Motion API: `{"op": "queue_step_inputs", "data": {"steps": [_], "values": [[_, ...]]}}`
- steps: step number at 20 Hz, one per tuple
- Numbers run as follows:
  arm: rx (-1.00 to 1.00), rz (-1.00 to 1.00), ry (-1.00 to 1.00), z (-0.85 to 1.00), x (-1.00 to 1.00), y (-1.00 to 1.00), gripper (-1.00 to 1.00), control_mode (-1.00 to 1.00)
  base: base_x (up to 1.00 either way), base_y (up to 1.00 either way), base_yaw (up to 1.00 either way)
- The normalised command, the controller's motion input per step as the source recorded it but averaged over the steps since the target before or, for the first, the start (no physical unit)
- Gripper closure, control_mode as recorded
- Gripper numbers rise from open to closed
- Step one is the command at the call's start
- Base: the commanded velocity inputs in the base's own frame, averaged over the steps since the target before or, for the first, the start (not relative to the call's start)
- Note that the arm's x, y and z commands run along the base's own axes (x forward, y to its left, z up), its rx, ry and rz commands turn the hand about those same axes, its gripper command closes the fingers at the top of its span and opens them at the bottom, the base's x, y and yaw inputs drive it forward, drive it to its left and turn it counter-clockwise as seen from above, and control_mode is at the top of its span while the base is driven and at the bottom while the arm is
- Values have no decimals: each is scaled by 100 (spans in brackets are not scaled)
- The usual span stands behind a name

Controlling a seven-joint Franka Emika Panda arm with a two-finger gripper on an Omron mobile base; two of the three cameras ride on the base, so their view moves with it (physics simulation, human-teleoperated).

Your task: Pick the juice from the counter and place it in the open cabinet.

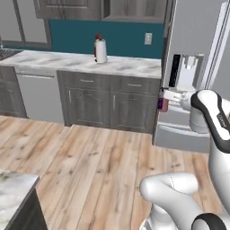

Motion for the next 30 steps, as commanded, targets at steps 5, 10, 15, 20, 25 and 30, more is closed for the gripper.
{"op": "queue_step_inputs", "data": {"steps": [5,10,15,20,25,30], "values": [[0,0,0,0,0,0,100,100,100,-22,-2],[0,0,0,0,0,0,100,100,100,-5,0],[0,0,0,0,0,0,100,100,100,3,6],[0,0,0,0,0,0,100,100,100,42,32],[0,0,0,0,0,0,100,100,100,27,15],[0,0,0,0,0,0,100,100,95,19,-17]]}}
